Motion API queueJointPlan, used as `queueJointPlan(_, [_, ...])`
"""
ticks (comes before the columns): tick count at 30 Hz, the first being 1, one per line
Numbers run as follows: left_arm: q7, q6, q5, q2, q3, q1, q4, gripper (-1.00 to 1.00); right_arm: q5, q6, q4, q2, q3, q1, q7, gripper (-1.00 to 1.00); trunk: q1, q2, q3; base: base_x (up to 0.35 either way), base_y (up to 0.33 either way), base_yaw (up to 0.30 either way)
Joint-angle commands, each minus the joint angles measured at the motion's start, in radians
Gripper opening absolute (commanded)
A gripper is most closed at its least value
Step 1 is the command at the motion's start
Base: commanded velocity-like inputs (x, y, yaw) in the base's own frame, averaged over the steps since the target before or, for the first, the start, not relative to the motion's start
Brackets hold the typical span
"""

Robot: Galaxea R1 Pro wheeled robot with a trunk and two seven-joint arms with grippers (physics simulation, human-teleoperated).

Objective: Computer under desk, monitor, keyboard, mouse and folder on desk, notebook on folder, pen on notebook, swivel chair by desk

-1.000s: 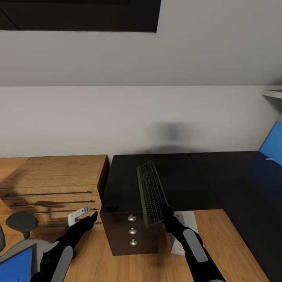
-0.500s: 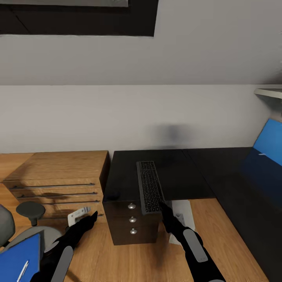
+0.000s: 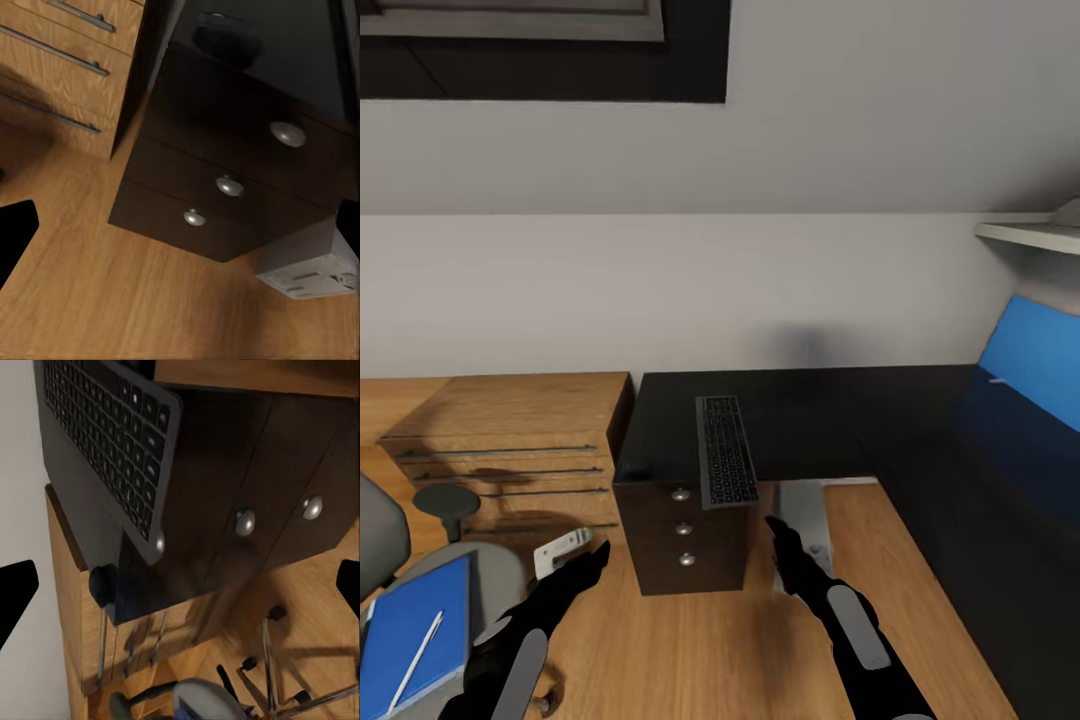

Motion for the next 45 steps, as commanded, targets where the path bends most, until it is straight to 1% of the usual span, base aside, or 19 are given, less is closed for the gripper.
queueJointPlan(1, [0.007,0.005,0.011,0.0,0.0,-0.001,0.0,1.0,0.004,0.001,-0.001,0.001,-0.002,-0.001,-0.006,1.0,0.0,-0.001,-0.001,-0.22,-0.241,0.0])
queueJointPlan(4, [0.007,0.005,0.01,0.0,-0.001,-0.001,0.01,1.0,0.074,-0.023,0.001,0.001,0.002,-0.001,-0.007,1.0,0.0,-0.001,-0.001,-0.146,-0.233,0.0])
queueJointPlan(6, [0.006,0.0,-0.011,0.001,-0.002,-0.001,0.107,1.0,0.207,-0.09,0.039,0.001,0.004,-0.001,-0.006,1.0,0.0,-0.001,-0.001,-0.041,-0.076,0.0])
queueJointPlan(7, [0.005,-0.001,-0.024,0.001,-0.002,-0.001,0.133,1.0,0.241,-0.11,0.058,0.001,0.004,-0.001,-0.005,1.0,0.0,-0.001,-0.001,-0.032,-0.048,0.0])
queueJointPlan(8, [0.004,-0.003,-0.054,0.001,-0.002,-0.001,0.182,1.0,0.313,-0.156,0.101,0.001,0.004,-0.001,-0.003,1.0,0.0,-0.001,-0.001,-0.054,-0.03,0.0])
queueJointPlan(9, [0.002,-0.006,-0.1,0.0,-0.003,-0.001,0.239,1.0,0.431,-0.235,0.168,0.001,0.005,-0.001,-0.002,1.0,0.0,-0.001,-0.001,-0.068,-0.016,0.0])
queueJointPlan(10, [0.0,-0.008,-0.124,-0.002,-0.004,-0.001,0.267,1.0,0.515,-0.291,0.211,0.001,0.007,-0.001,-0.002,1.0,0.0,-0.001,-0.001,-0.043,-0.01,0.0])
queueJointPlan(12, [-0.001,-0.012,-0.141,-0.004,-0.008,0.0,0.293,1.0,0.602,-0.349,0.256,0.001,0.008,-0.001,-0.004,1.0,0.0,-0.001,-0.001,-0.031,-0.007,0.0])
queueJointPlan(13, [-0.002,-0.018,-0.153,-0.005,-0.012,0.002,0.324,1.0,0.69,-0.411,0.308,0.001,0.008,-0.001,-0.005,1.0,0.0,-0.001,-0.001,-0.018,-0.004,0.0])
queueJointPlan(15, [-0.003,-0.03,-0.16,-0.006,-0.016,0.007,0.357,1.0,0.775,-0.474,0.365,0.001,0.009,-0.001,-0.006,1.0,-0.004,0.006,0.002,-0.013,-0.003,0.0])
queueJointPlan(16, [-0.002,-0.049,-0.165,-0.006,-0.02,0.015,0.39,1.0,0.854,-0.54,0.423,0.001,0.009,0.0,-0.006,1.0,-0.008,0.013,0.005,-0.007,-0.002,0.0])
queueJointPlan(18, [-0.004,-0.097,-0.169,-0.006,-0.023,0.025,0.441,1.0,0.951,-0.636,0.509,0.0,0.009,0.0,-0.006,1.0,-0.016,0.027,0.011,-0.005,-0.001,0.0])
queueJointPlan(21, [-0.004,-0.174,-0.172,-0.006,-0.026,0.037,0.505,1.0,1.041,-0.736,0.614,-0.009,0.009,0.0,-0.007,1.0,-0.027,0.048,0.021,-0.002,-0.001,0.0])
queueJointPlan(28, [-0.001,-0.329,-0.176,-0.004,-0.028,0.064,0.675,1.0,1.098,-0.812,0.767,-0.019,0.006,0.0,-0.008,1.0,-0.054,0.097,0.043,0.0,0.0,0.0])
queueJointPlan(32, [0.001,-0.482,-0.178,-0.003,-0.031,0.068,0.81,1.0,1.11,-0.823,0.821,-0.026,0.007,0.0,-0.007,1.0,-0.069,0.125,0.055,0.0,0.0,0.0])
queueJointPlan(33, [0.002,-0.557,-0.179,-0.004,-0.038,0.069,0.863,1.0,1.115,-0.827,0.838,-0.029,0.008,0.001,-0.006,1.0,-0.073,0.132,0.058,0.0,0.0,0.0])
queueJointPlan(37, [0.002,-0.695,-0.18,-0.004,-0.06,0.069,0.933,1.0,1.135,-0.832,0.857,-0.034,0.009,0.003,-0.004,1.0,-0.089,0.16,0.071,0.0,0.0,0.0])
queueJointPlan(40, [0.003,-0.765,-0.18,-0.005,-0.08,0.07,0.964,1.0,1.169,-0.835,0.866,-0.038,0.009,0.005,-0.003,1.0,-0.1,0.181,0.08,0.0,0.0,0.0])
queueJointPlan(45, [0.003,-0.803,-0.18,-0.005,-0.09,0.07,0.98,1.0,1.213,-0.836,0.87,-0.047,0.009,0.005,-0.004,1.0,-0.119,0.216,0.096,0.0,0.0,0.0])
